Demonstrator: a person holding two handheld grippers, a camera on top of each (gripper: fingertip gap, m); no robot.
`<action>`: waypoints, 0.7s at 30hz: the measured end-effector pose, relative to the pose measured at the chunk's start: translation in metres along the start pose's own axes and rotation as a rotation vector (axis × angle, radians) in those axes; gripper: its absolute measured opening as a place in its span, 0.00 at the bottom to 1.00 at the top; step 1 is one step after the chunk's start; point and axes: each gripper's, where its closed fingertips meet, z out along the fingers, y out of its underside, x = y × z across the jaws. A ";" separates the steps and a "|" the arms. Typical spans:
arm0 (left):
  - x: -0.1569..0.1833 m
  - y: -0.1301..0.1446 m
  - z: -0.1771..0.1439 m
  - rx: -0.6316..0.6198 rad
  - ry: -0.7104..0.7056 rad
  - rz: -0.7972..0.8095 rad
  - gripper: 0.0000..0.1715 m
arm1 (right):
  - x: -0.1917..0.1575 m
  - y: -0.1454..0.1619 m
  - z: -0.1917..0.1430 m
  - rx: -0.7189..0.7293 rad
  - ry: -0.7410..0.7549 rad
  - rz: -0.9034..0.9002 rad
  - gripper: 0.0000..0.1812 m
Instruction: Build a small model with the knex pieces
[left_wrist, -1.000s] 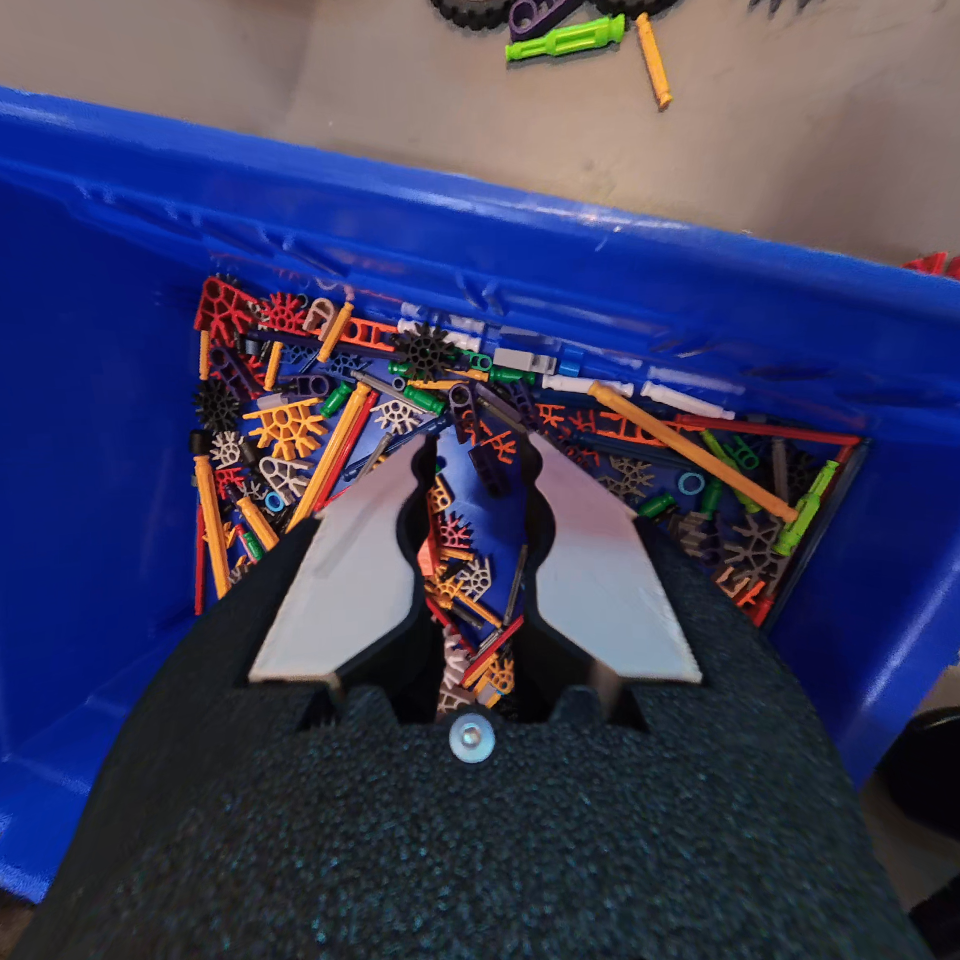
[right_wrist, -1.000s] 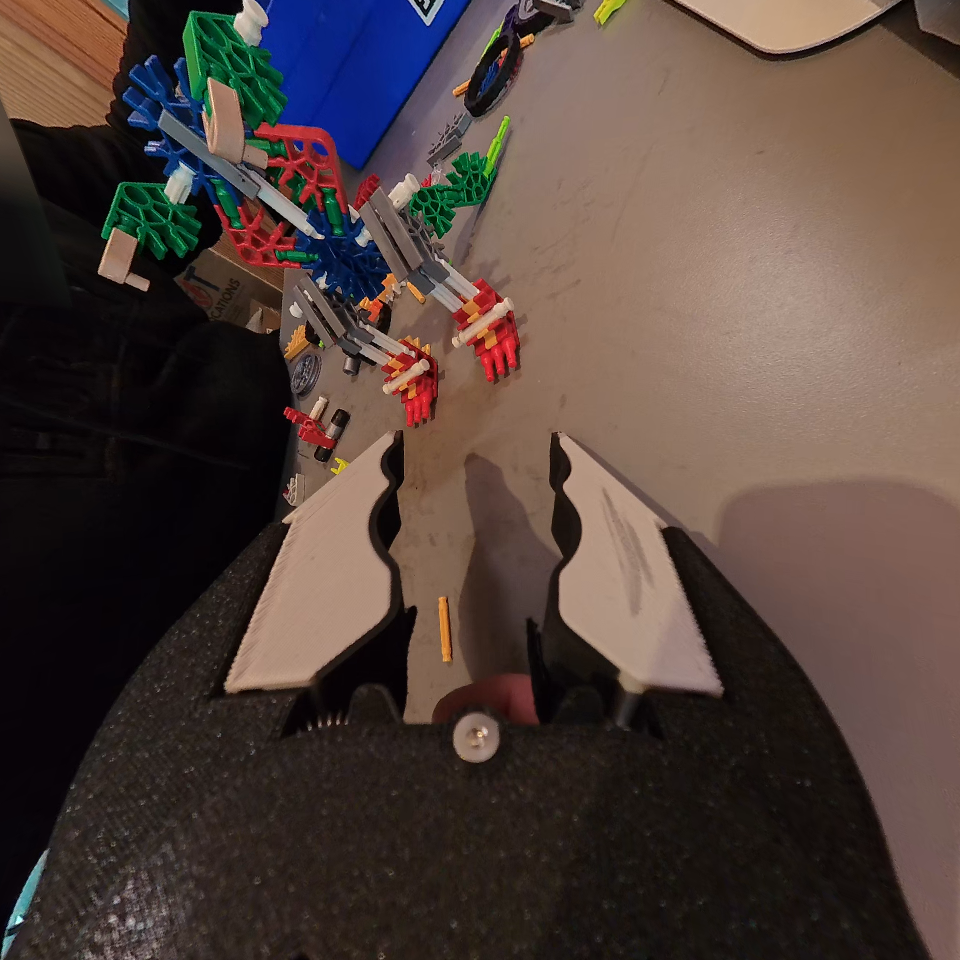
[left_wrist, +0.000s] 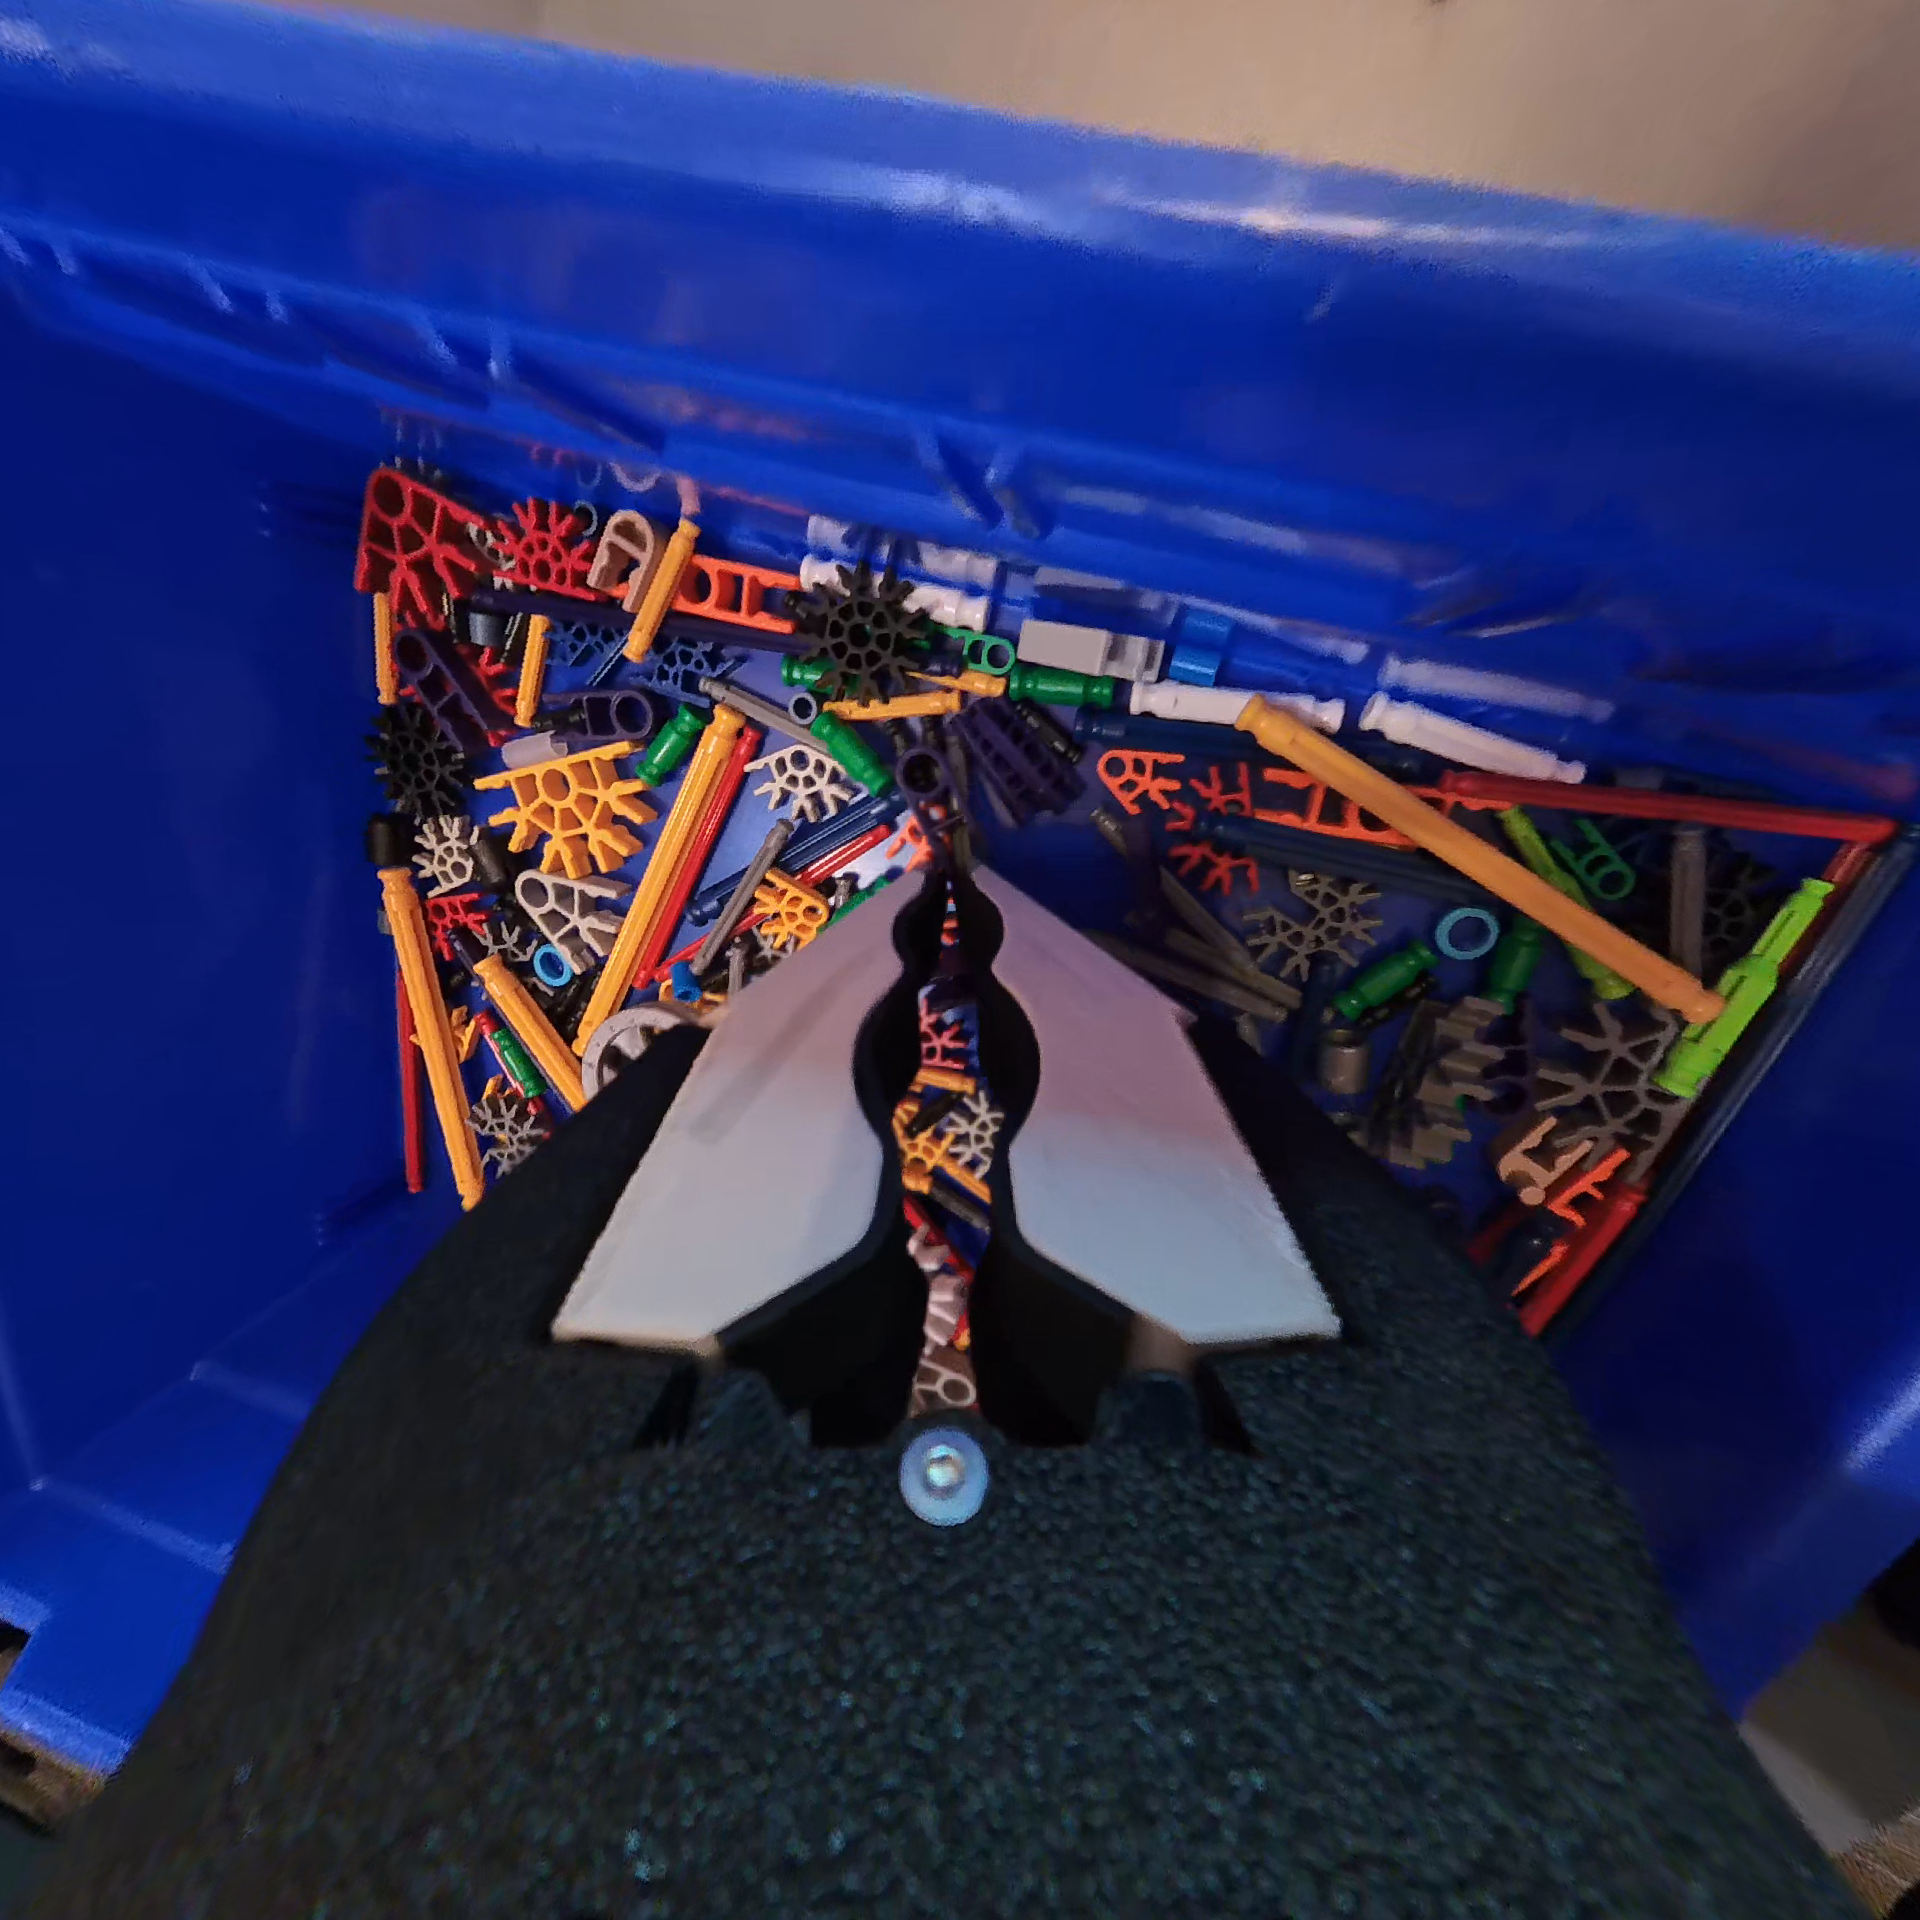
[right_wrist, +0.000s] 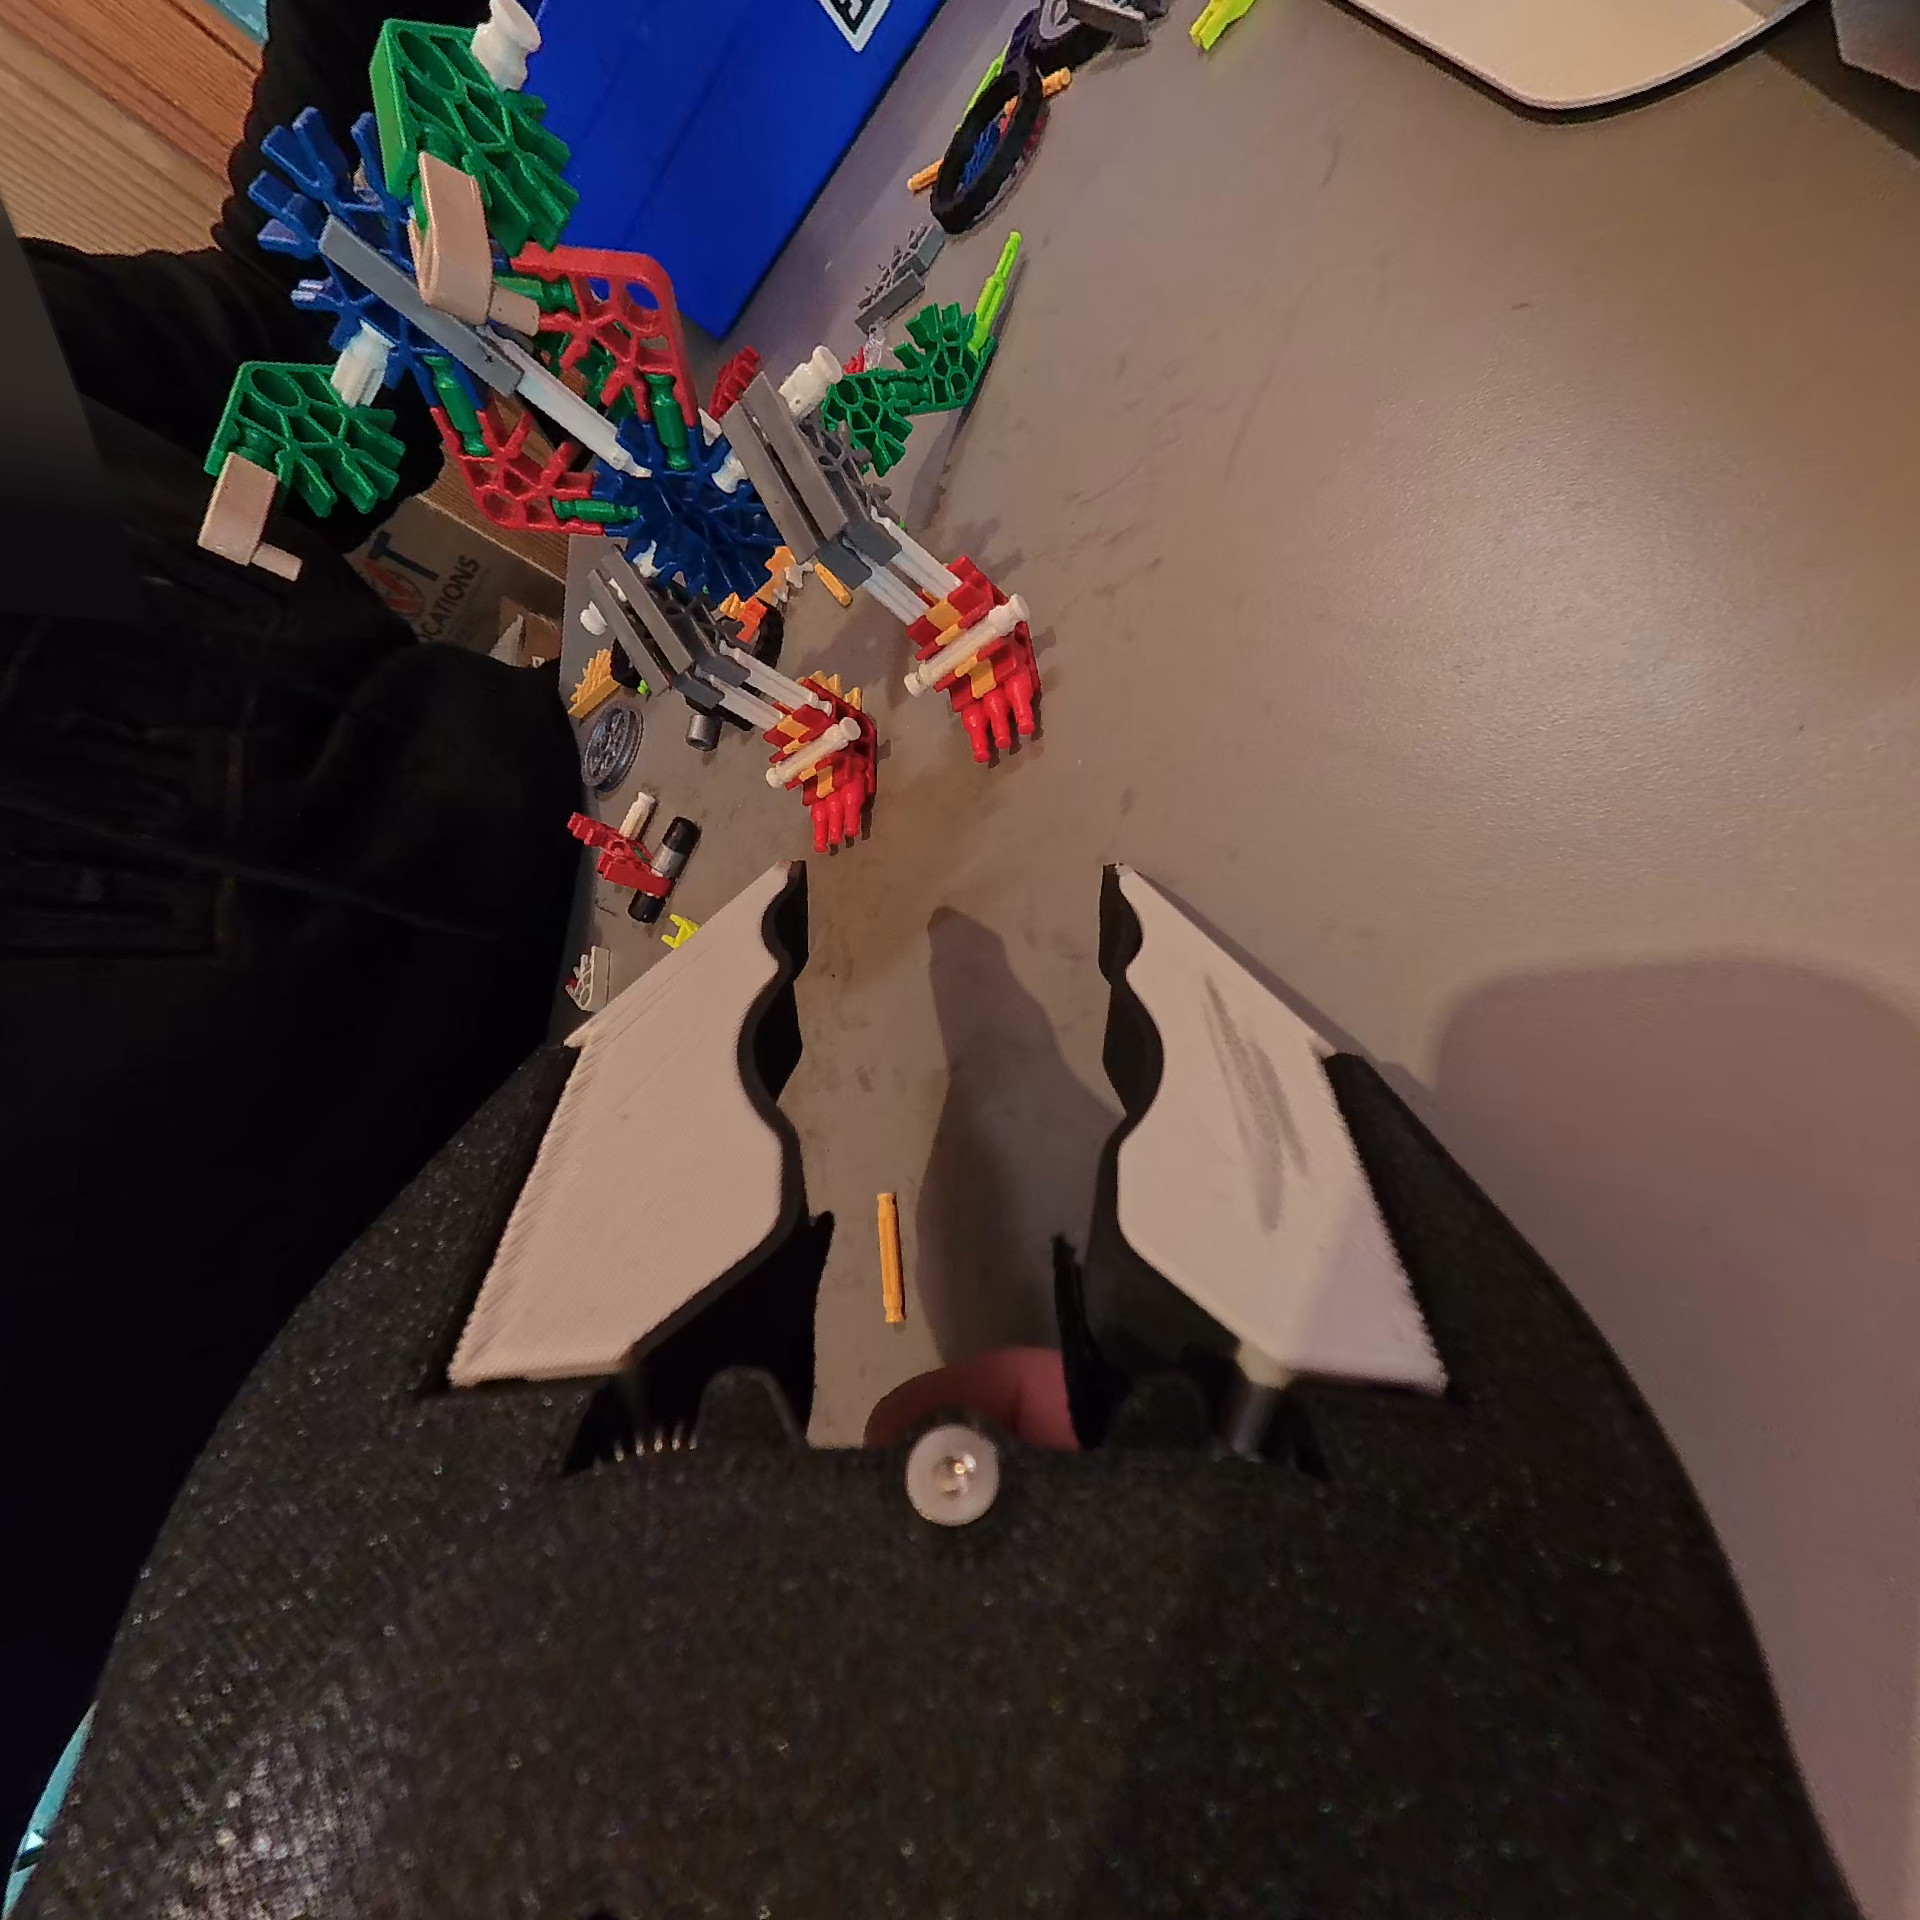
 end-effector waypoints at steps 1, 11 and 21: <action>-0.001 0.002 0.000 -0.007 -0.006 -0.002 0.00 | 0.000 0.000 0.000 0.000 0.000 0.000 0.31; -0.017 0.014 -0.004 -0.051 -0.067 -0.051 0.02 | 0.000 0.000 0.000 0.001 -0.001 0.001 0.31; -0.015 -0.017 -0.001 0.052 -0.067 -0.046 0.07 | 0.000 0.000 0.000 0.001 -0.001 0.001 0.31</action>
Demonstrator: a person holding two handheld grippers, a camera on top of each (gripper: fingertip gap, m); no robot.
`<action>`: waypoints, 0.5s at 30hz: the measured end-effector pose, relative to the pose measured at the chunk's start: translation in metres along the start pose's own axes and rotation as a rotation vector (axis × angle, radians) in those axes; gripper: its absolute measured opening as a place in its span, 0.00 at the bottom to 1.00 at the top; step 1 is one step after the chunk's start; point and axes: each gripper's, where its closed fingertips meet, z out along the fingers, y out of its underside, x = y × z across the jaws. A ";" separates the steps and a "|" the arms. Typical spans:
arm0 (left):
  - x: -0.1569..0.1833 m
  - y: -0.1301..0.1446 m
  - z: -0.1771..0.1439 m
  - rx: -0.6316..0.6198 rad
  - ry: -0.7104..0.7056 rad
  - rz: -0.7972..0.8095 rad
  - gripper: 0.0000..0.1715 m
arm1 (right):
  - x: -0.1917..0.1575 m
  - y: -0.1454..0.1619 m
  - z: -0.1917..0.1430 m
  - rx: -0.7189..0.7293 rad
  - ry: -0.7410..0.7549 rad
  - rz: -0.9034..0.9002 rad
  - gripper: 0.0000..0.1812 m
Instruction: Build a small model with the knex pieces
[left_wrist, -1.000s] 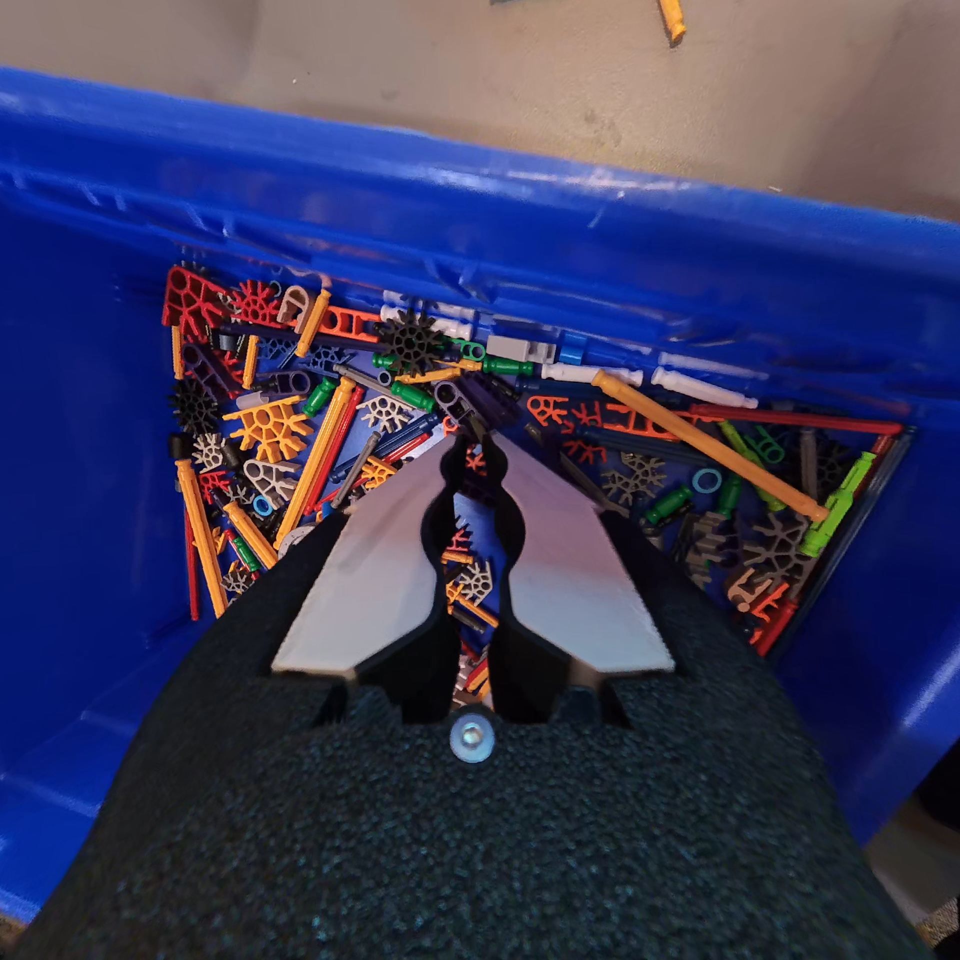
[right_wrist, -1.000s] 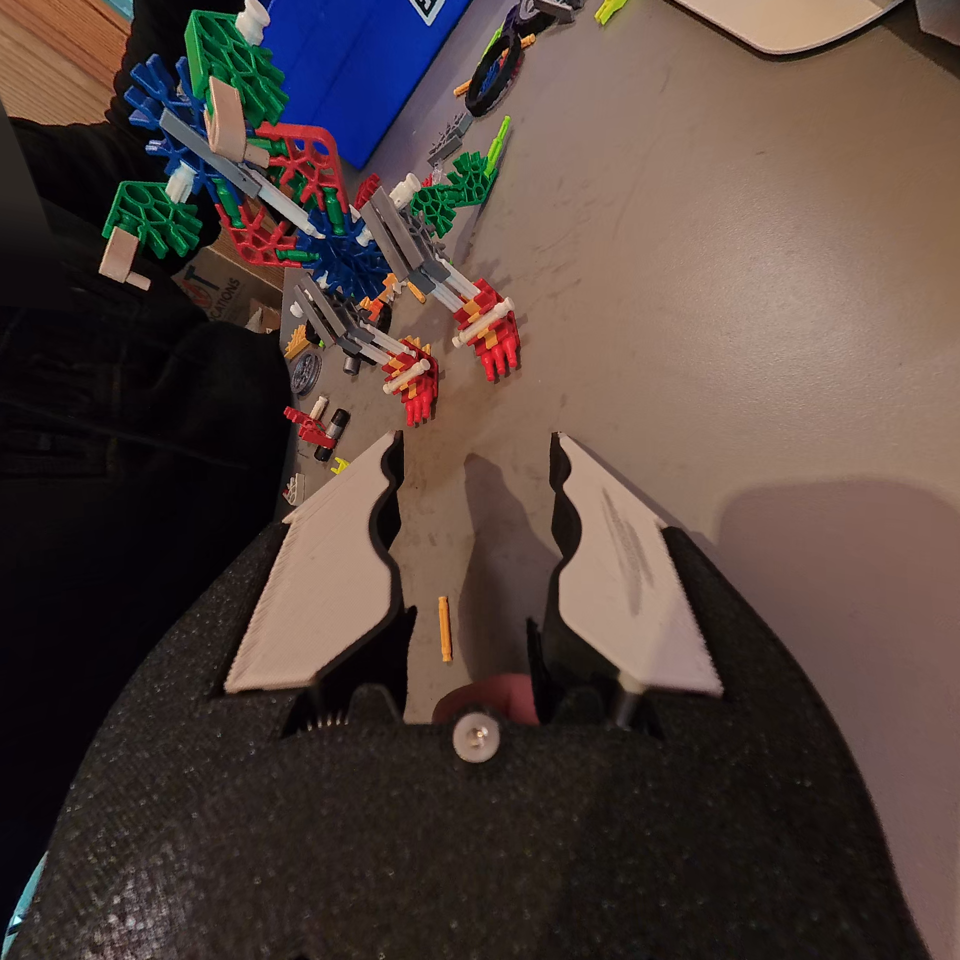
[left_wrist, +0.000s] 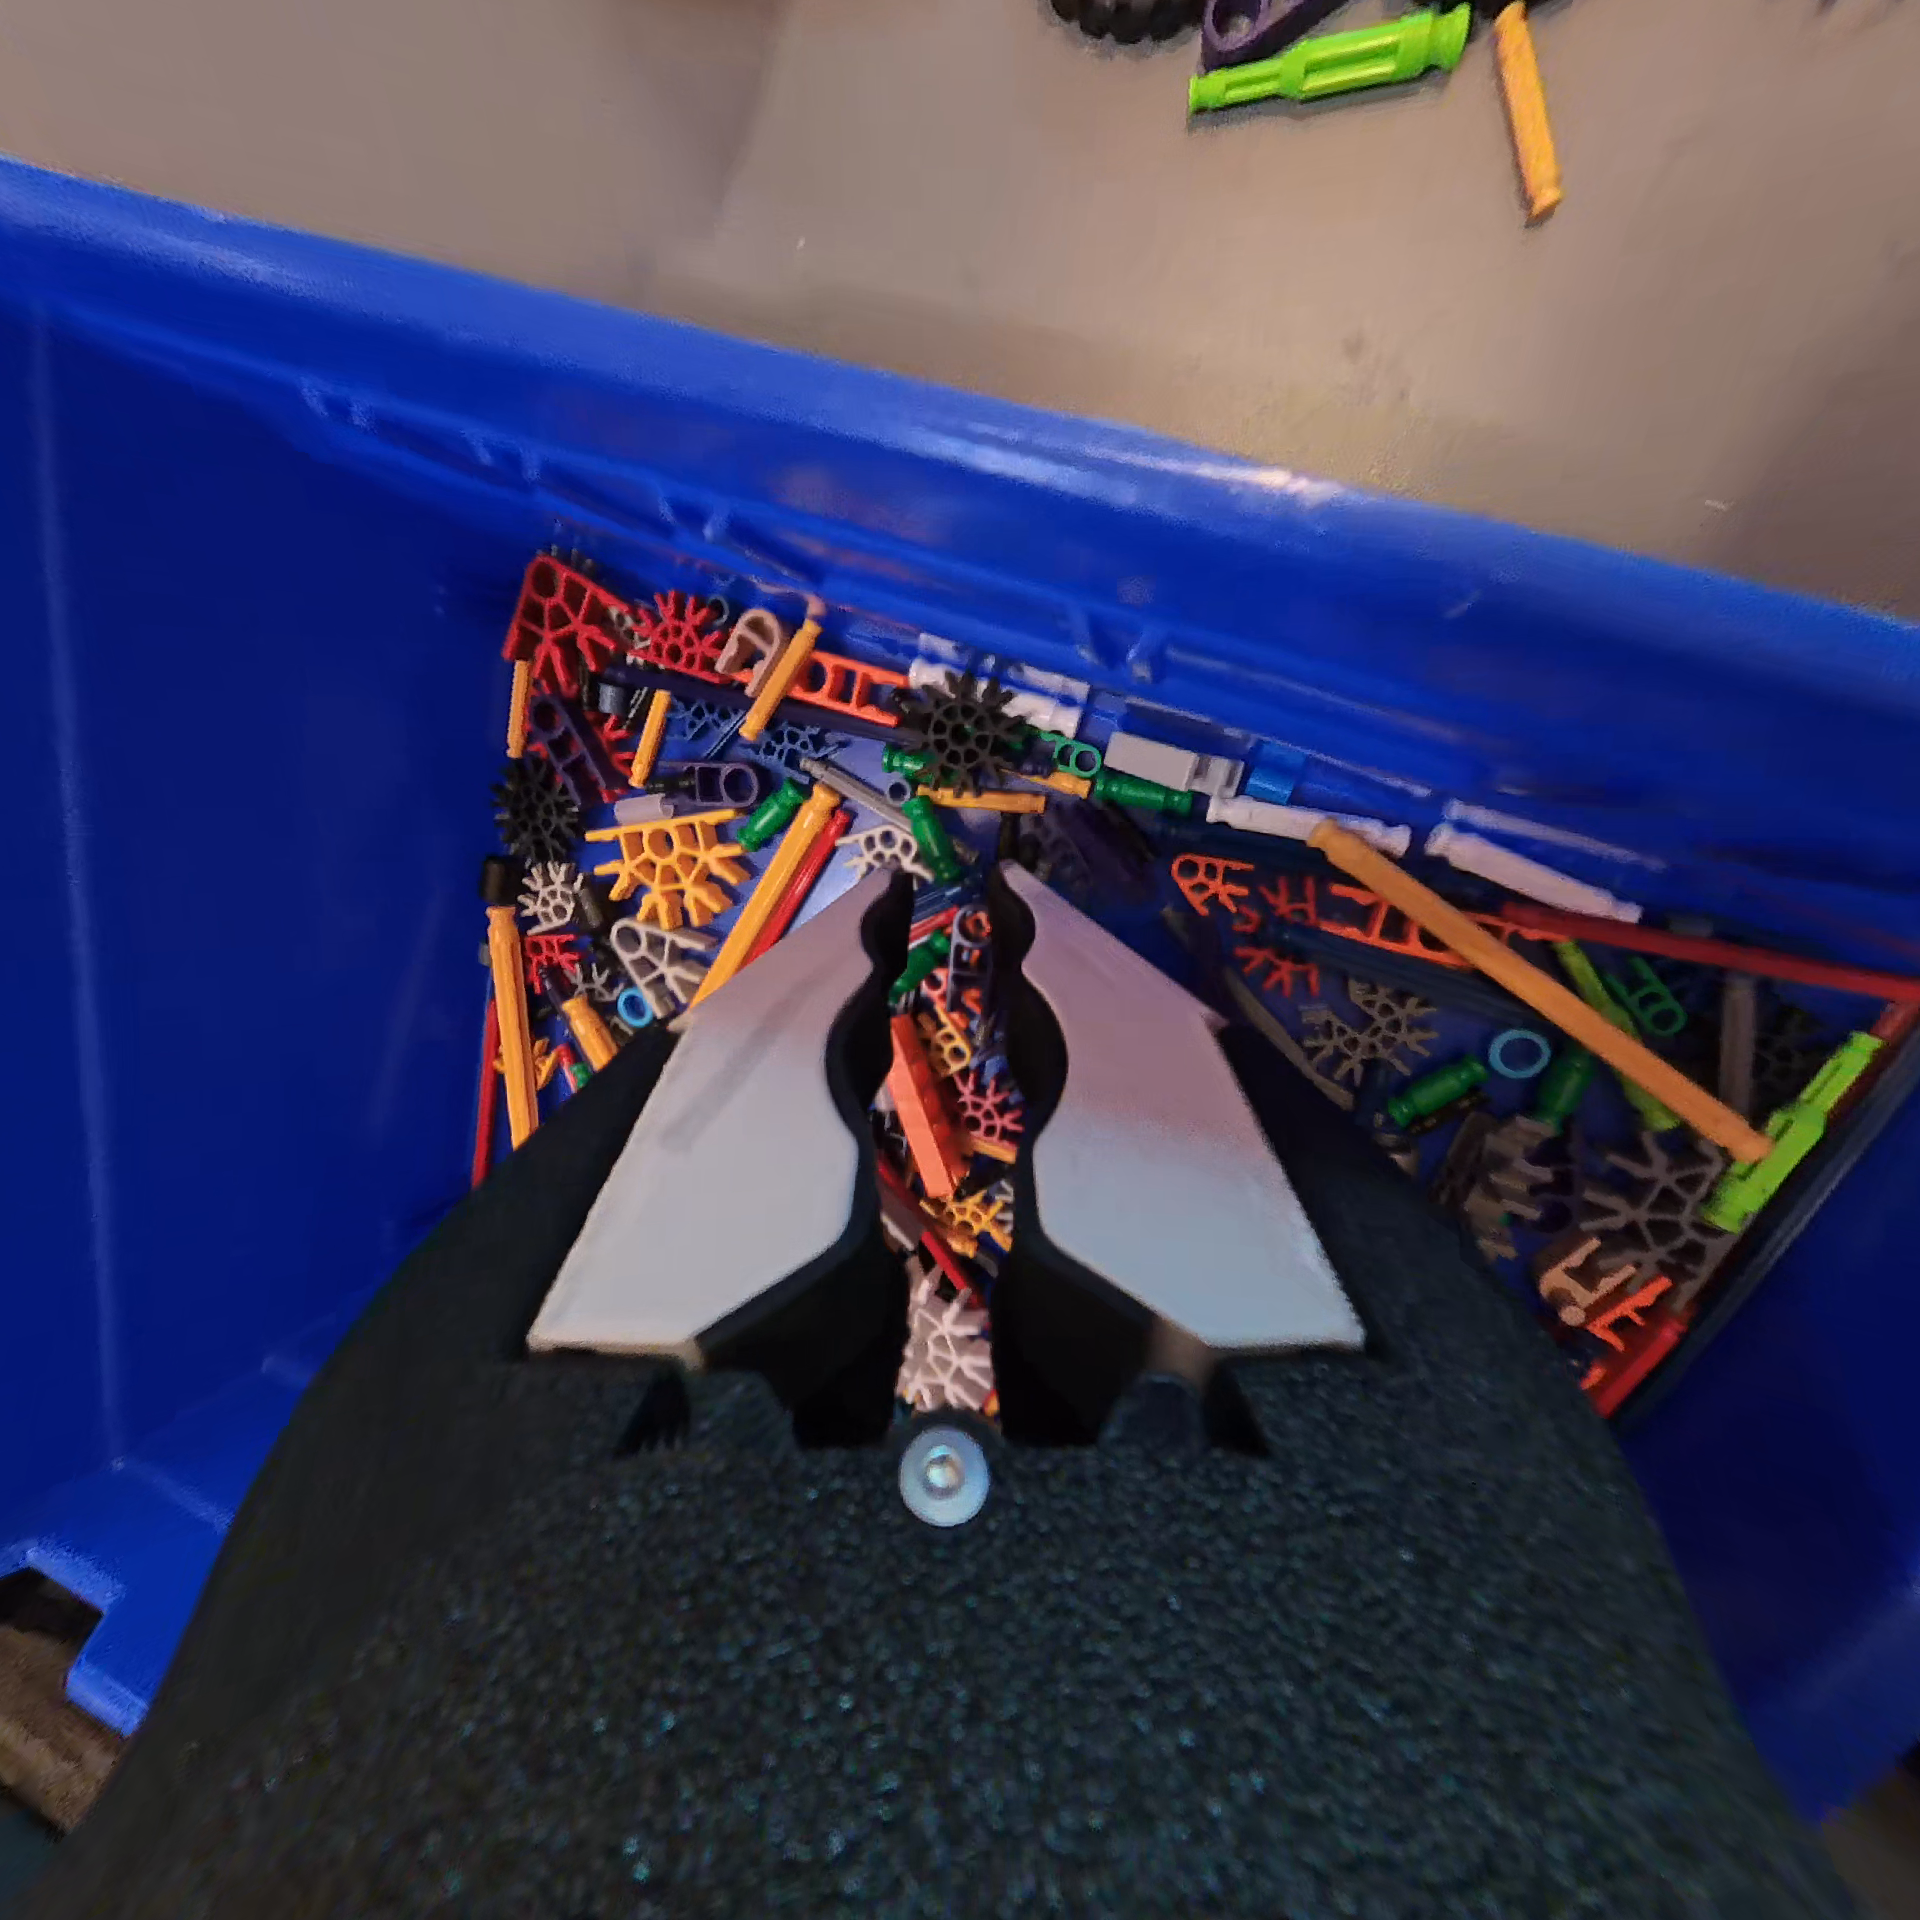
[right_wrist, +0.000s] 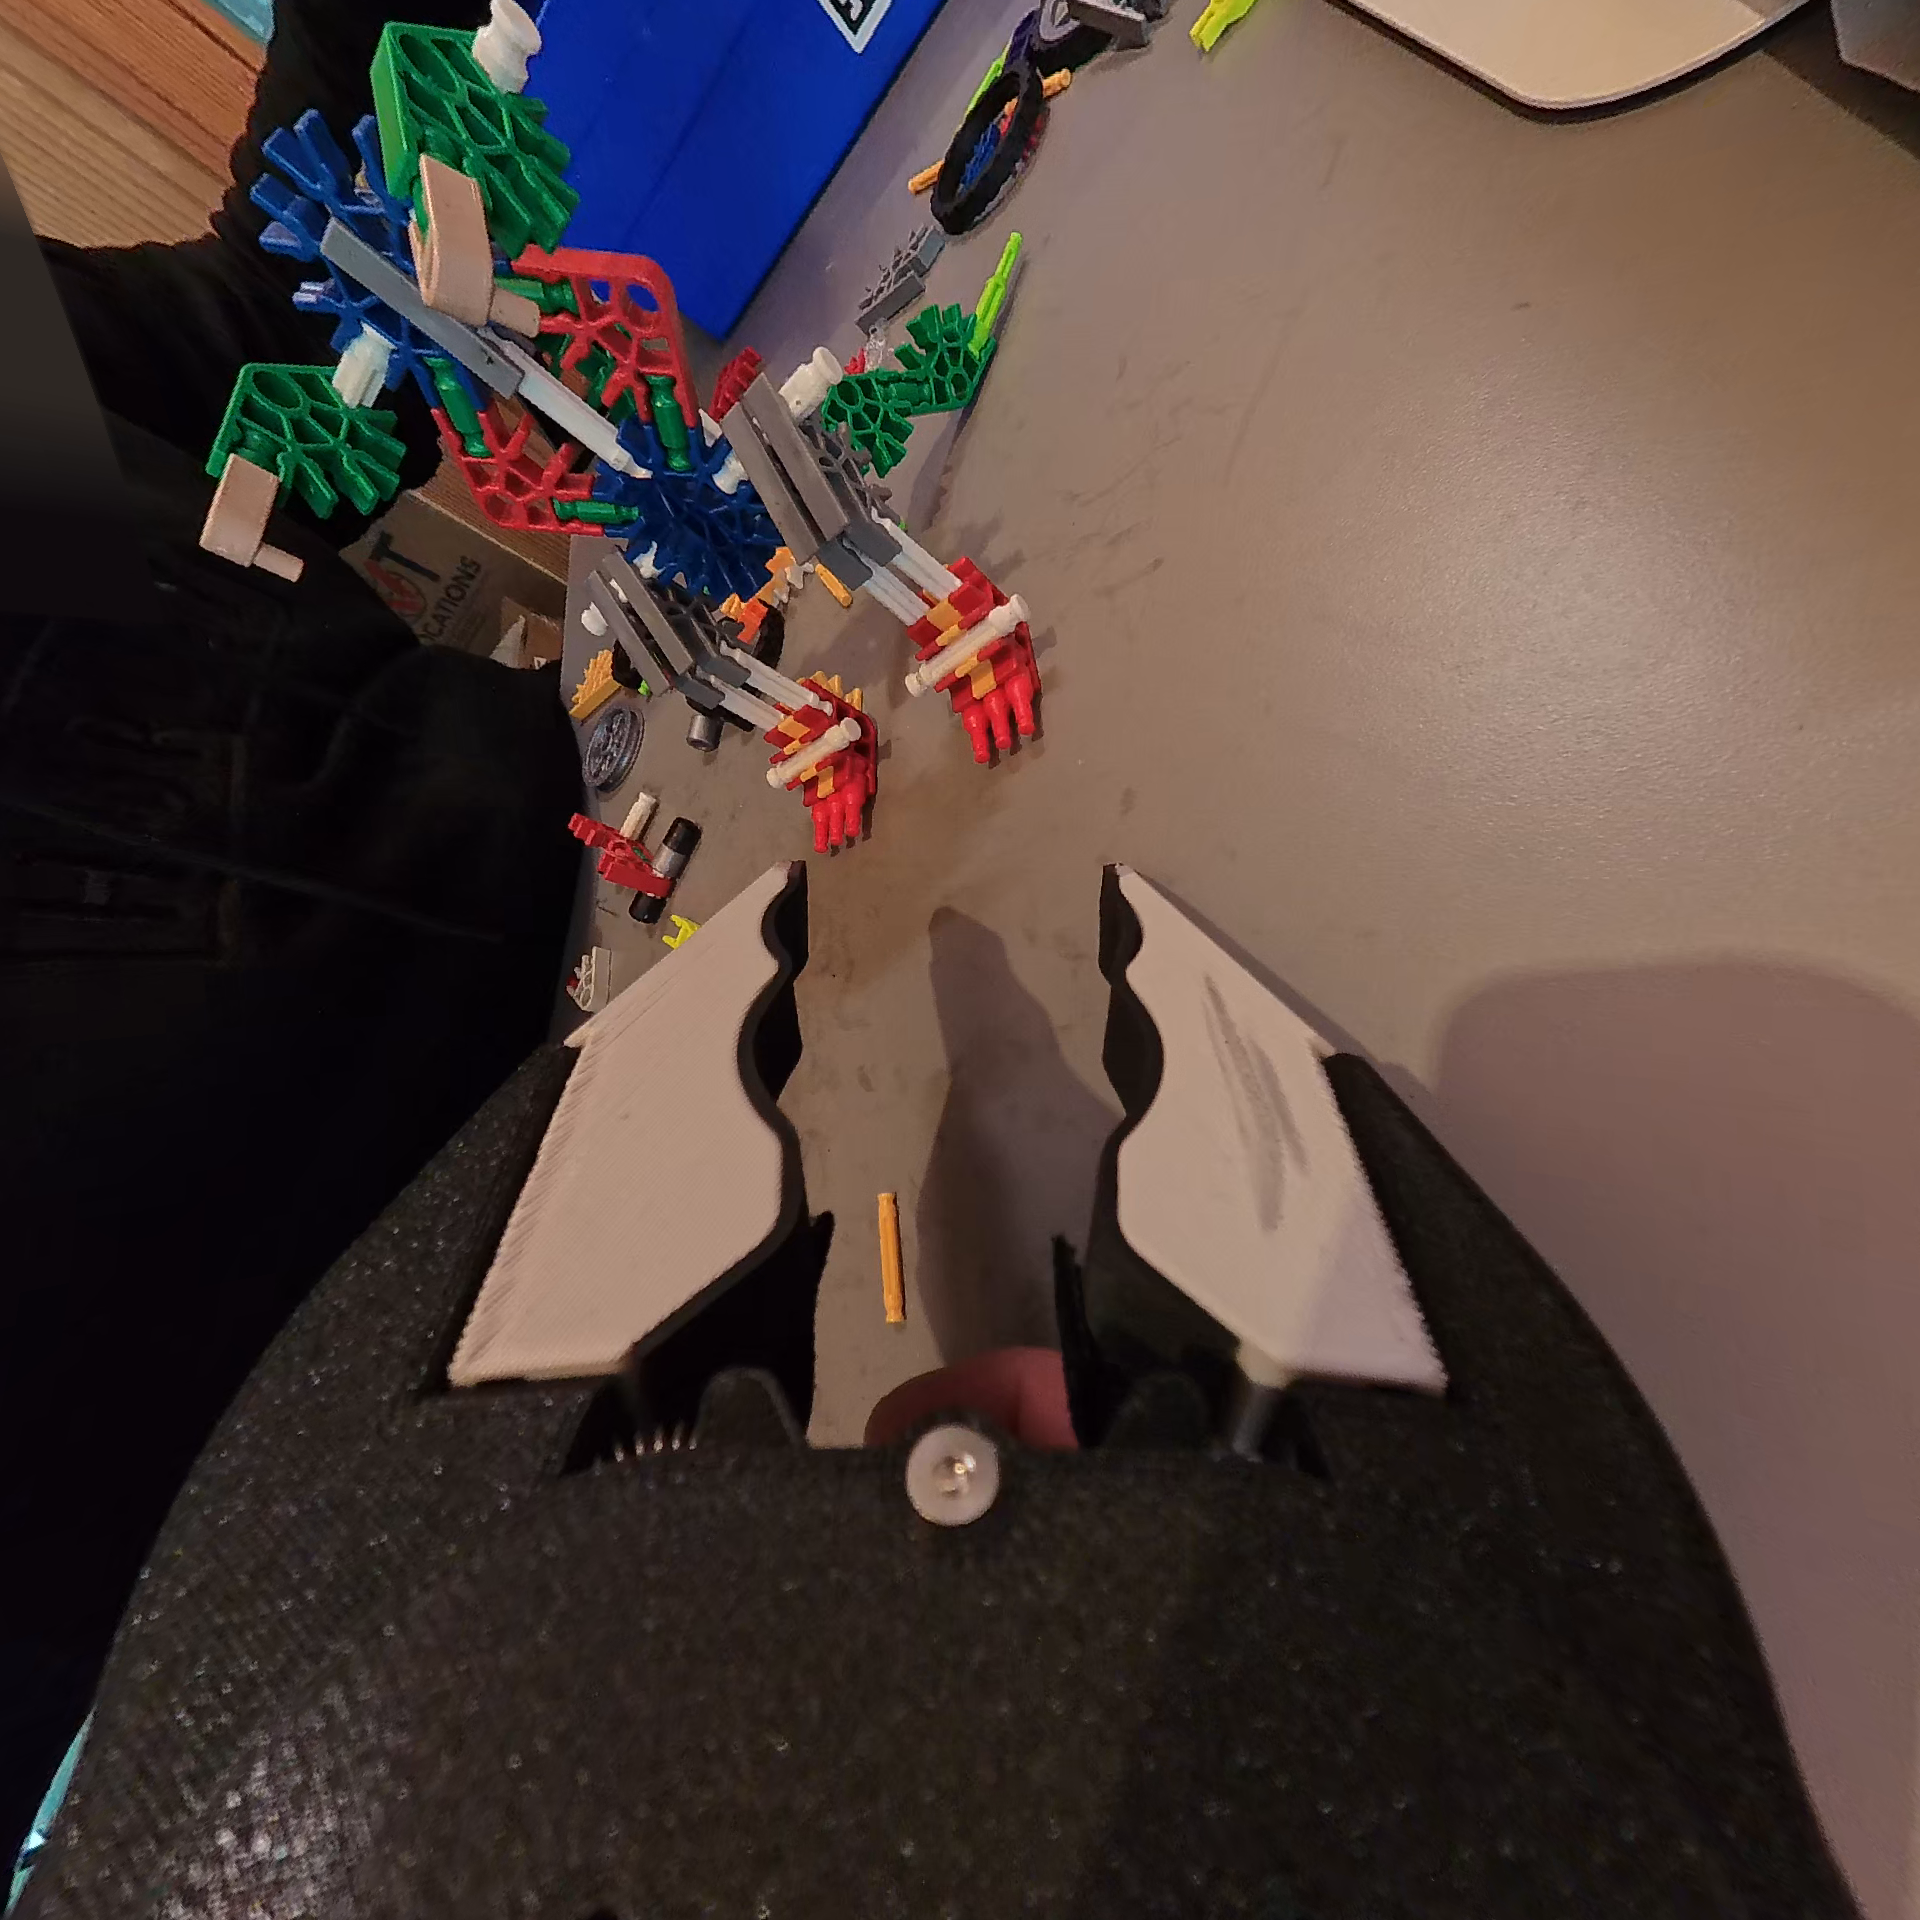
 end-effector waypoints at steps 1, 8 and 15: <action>0.001 0.001 0.003 -0.012 0.000 0.009 0.07 | 0.000 0.000 0.000 0.000 0.000 0.000 0.31; 0.001 0.000 0.007 -0.013 0.005 0.010 0.01 | 0.000 0.000 0.000 0.000 0.000 -0.001 0.31; -0.001 0.008 0.005 -0.037 0.004 -0.005 0.00 | 0.000 0.000 0.000 0.000 0.001 -0.001 0.31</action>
